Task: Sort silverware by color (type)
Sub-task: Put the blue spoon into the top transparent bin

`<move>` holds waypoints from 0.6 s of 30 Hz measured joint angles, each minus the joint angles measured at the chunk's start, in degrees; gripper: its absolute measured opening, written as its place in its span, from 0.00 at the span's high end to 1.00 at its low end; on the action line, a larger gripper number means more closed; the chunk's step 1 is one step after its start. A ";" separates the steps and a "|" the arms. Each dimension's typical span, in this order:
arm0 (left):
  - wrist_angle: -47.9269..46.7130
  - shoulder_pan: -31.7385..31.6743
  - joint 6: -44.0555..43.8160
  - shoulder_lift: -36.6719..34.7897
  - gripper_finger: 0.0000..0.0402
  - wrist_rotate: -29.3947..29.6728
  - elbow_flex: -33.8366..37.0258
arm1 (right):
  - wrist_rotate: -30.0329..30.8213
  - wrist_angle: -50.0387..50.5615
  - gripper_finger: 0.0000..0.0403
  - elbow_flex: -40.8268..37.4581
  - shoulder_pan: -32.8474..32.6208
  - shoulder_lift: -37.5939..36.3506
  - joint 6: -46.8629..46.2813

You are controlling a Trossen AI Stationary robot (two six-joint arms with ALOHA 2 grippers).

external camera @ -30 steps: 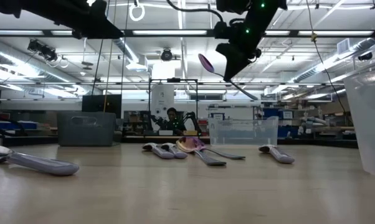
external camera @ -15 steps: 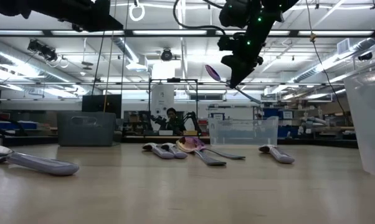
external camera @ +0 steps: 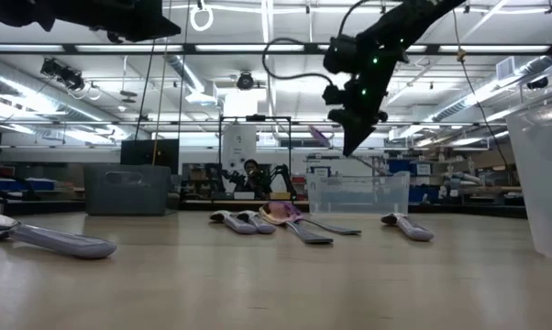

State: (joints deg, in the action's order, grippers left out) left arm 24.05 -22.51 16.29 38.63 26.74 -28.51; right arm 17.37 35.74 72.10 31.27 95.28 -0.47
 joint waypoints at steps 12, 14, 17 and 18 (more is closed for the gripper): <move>-1.70 -0.57 -0.04 0.00 0.71 -0.04 0.00 | -3.29 6.59 0.94 -0.16 1.15 3.03 -12.07; -1.70 -0.48 -0.22 0.00 0.71 -0.04 0.00 | -4.03 7.08 0.94 -0.20 1.54 3.02 -13.35; -1.78 -0.41 -0.28 0.00 0.71 -0.04 0.00 | -4.07 7.27 0.94 -0.61 2.01 3.02 -14.68; -1.90 -0.41 -0.26 0.00 0.71 -0.06 0.00 | -4.11 6.88 0.94 -0.96 2.23 3.02 -14.81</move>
State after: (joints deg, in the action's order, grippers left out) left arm 22.15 -22.92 16.03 38.63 26.68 -28.51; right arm 13.26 42.61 71.14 33.50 98.30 -15.29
